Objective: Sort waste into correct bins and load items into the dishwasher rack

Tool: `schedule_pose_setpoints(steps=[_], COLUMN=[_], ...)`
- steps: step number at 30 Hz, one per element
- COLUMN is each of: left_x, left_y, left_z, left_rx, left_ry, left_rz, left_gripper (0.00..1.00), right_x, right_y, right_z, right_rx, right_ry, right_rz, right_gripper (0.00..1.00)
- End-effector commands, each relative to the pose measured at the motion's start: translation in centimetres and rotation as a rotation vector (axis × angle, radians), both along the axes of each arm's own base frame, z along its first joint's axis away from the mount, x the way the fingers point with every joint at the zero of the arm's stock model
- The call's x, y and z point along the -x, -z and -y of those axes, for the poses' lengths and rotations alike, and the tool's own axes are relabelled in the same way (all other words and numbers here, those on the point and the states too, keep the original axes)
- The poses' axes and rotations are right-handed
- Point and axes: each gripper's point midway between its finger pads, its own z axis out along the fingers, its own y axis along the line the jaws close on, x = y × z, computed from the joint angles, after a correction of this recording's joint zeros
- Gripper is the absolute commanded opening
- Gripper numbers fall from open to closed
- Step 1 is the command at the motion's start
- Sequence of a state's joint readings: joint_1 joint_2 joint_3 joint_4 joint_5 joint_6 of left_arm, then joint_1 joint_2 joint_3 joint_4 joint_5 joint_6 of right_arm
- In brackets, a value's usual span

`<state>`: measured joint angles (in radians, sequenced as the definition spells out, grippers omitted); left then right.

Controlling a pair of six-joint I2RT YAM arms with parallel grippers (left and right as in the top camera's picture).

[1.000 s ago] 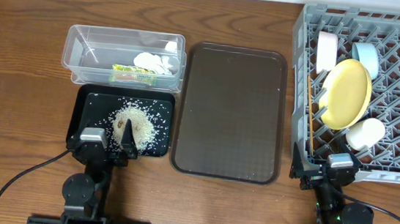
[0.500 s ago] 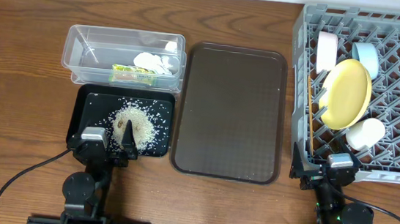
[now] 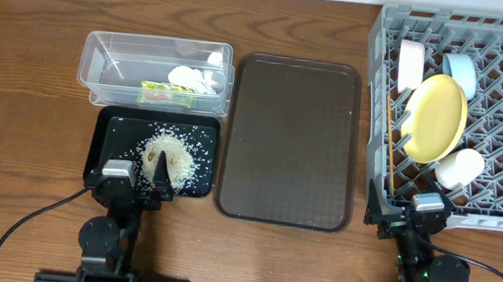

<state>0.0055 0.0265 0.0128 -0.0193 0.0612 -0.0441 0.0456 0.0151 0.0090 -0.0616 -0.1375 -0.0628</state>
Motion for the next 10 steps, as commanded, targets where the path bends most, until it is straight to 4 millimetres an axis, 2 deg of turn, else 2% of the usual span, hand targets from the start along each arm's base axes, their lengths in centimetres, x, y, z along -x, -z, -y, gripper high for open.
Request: schedule_pose_setpoints(steps=[1, 10], left_x=[0.13, 0.13], left_y=[1.62, 1.62], left_z=[0.19, 0.19], left_rx=[-0.014, -0.014], left_ry=[0.015, 0.015], left_rz=[-0.058, -0.058], left_gripper=[0.96, 0.96], right_x=[0.01, 0.01], right_y=[0.11, 0.10], right_z=[-0.07, -0.07], right_rx=[0.014, 0.014], right_ry=[-0.002, -0.002], right_rz=[0.002, 0.002], right_gripper=[0.99, 0.99])
